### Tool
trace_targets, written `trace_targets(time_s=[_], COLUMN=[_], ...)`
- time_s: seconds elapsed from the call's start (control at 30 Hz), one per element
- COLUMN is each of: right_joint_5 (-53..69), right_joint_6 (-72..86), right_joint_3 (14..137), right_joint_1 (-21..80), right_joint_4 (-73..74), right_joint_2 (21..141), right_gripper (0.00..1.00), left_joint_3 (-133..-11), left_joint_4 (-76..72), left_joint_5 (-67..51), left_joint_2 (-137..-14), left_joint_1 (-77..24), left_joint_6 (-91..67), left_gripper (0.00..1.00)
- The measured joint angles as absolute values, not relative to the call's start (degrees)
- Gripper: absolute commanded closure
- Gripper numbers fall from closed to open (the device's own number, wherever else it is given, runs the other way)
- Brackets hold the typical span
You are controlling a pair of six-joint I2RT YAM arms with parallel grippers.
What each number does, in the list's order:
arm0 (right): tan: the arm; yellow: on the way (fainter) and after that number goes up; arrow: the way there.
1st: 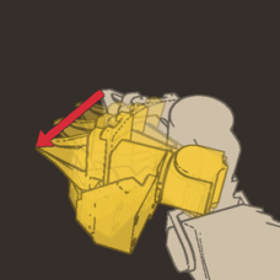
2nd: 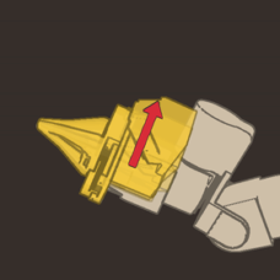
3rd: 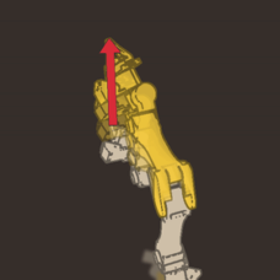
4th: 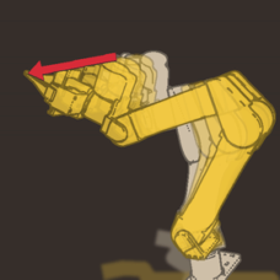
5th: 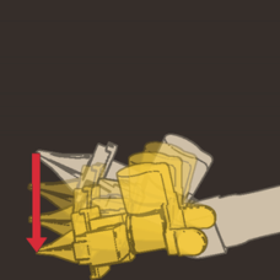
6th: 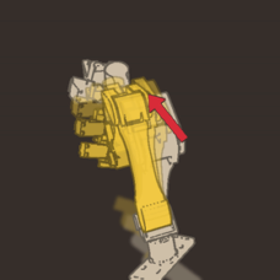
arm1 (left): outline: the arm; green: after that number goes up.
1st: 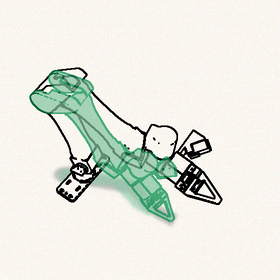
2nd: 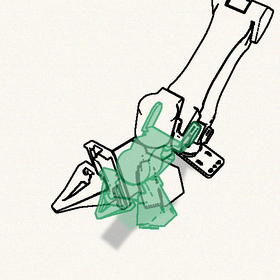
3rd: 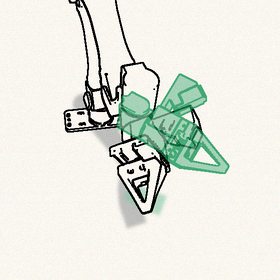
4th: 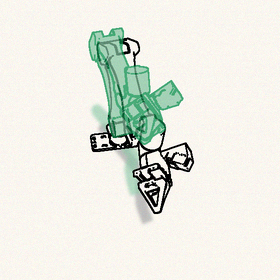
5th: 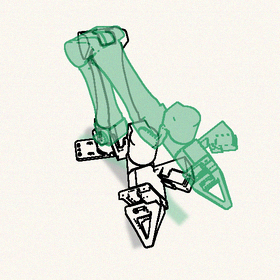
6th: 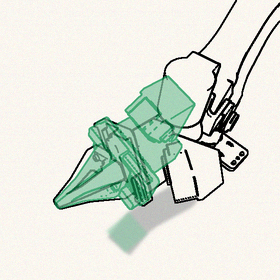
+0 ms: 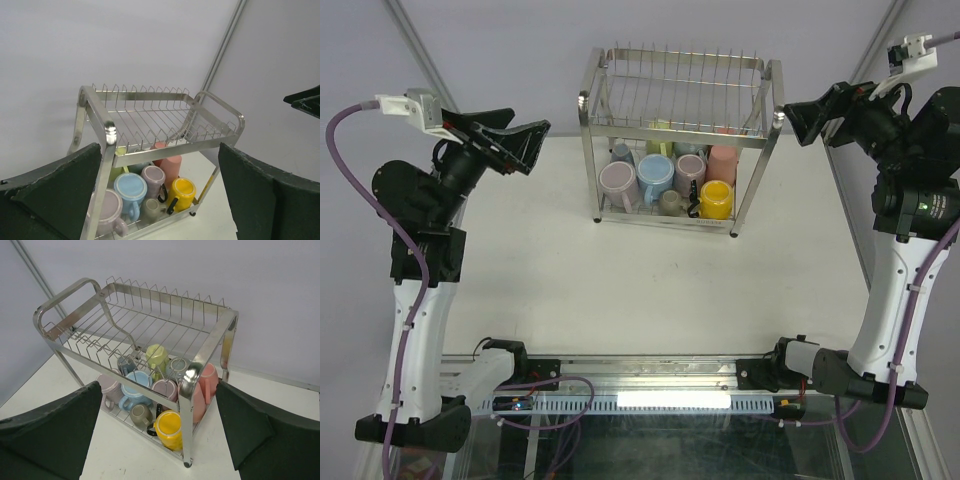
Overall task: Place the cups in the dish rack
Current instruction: Reset both arms
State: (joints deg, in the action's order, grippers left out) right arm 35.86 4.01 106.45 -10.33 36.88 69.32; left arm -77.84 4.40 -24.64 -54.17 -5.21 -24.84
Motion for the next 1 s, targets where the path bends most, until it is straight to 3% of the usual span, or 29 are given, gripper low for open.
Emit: trace_targets(time_s=[1.0], right_joint_5=[36.56], right_joint_6=[0.95], right_joint_3=[106.06], right_joint_1=[-10.33], right_joint_4=[37.21], right_joint_2=[68.88], right_gripper=[0.01], left_joint_3=[-74.02], left_joint_4=[2.87], left_joint_5=[-27.16], left_joint_2=[-51.66], left_joint_1=[-5.21], left_joint_6=[-26.44], left_gripper=[0.01])
